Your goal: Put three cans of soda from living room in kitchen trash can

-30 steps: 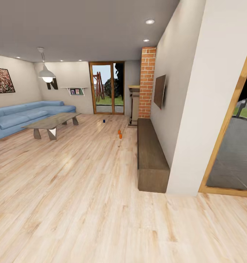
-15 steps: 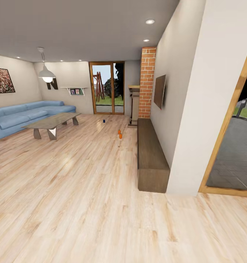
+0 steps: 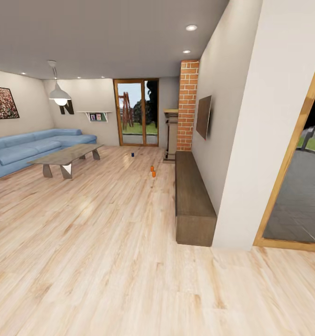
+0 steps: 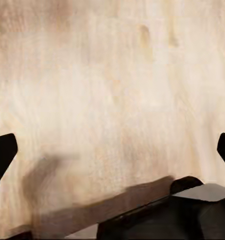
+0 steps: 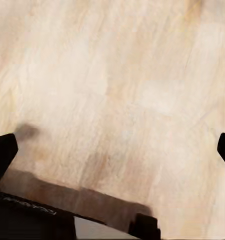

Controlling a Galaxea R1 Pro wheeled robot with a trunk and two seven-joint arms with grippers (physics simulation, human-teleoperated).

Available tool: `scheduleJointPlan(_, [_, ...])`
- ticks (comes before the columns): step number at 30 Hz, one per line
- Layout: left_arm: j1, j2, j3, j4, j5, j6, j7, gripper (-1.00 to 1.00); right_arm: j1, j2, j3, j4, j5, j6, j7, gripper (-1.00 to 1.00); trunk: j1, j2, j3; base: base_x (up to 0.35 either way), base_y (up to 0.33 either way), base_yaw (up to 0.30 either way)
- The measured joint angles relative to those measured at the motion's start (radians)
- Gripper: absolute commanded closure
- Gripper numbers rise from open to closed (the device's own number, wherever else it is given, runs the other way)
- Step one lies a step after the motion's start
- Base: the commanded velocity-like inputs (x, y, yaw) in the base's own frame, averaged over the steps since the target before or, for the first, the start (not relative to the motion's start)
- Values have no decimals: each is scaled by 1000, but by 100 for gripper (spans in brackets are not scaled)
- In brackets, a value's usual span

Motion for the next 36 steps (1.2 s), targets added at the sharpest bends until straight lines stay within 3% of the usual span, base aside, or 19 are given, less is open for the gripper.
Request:
scheduleJointPlan(1, [0, 38, 10, -169, 22, 5, -153, -100, -2, -22, 0, -91, 1, 2, 96, -100, 0, 0, 0, 0, 0, 0])
scheduleJointPlan(4, [0, 80, 60, -159, 36, 7, -325, -100, -3, -48, -3, -130, 2, -29, 201, -100, 0, 0, 0, 0, 0, 0])
scheduleJointPlan(14, [0, 89, 93, -163, 39, 7, -365, -100, -3, -56, -5, -138, 2, -37, 229, -100, 0, 0, 0, 37, 3, 0])
scheduleJointPlan(22, [0, 90, 94, -163, 39, 9, -367, -100, -2, -56, -5, -138, 0, -32, 231, -100, 0, 0, 0, 281, 54, 26])
scheduleJointPlan(36, [0, 90, 95, -163, 39, 9, -369, -100, -3, -56, -5, -138, -1, -29, 232, -100, 0, 0, -5, 328, 126, 212])
